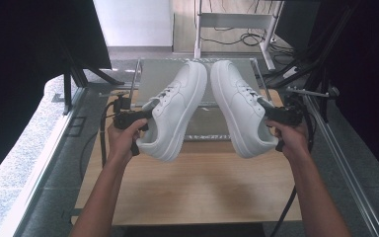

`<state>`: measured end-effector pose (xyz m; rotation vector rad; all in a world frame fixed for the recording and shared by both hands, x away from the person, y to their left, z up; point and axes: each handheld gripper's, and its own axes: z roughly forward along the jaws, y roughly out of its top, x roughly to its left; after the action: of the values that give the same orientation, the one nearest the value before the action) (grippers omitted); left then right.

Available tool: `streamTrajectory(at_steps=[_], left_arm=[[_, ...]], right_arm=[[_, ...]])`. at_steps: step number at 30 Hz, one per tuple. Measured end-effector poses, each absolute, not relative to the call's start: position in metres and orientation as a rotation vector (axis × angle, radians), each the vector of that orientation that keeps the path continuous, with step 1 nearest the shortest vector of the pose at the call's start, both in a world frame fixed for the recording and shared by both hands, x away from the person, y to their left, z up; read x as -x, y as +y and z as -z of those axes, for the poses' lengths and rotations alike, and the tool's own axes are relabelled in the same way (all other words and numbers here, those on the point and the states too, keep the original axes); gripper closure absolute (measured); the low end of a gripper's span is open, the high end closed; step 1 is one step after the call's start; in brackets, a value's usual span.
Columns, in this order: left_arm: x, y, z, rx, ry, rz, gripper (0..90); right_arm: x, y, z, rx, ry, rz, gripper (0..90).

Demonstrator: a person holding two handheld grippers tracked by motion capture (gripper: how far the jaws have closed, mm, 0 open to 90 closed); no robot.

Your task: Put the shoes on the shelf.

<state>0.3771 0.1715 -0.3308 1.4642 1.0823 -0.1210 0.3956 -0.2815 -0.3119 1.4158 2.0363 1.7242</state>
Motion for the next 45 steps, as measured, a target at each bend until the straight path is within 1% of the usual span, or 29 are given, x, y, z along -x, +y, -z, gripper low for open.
streamTrajectory(at_steps=[7,29,39,45], left_arm=[[-0.384,0.171,0.321,-1.446,1.081,0.087,84.1],[-0.405,0.170,0.310,-1.430,1.113,0.072,84.1],[-0.417,0.166,0.299,-1.432,1.147,0.041,84.0],[-0.423,0.164,0.300,-1.446,1.165,0.035,84.0]], right_arm=[[-0.402,-0.278,0.306,-1.430,2.025,-1.728,86.5],[-0.423,-0.268,0.289,-1.467,1.996,-1.702,86.5],[-0.436,-0.262,0.279,-1.502,1.962,-1.660,86.5],[-0.443,-0.260,0.280,-1.530,1.939,-1.654,86.5]])
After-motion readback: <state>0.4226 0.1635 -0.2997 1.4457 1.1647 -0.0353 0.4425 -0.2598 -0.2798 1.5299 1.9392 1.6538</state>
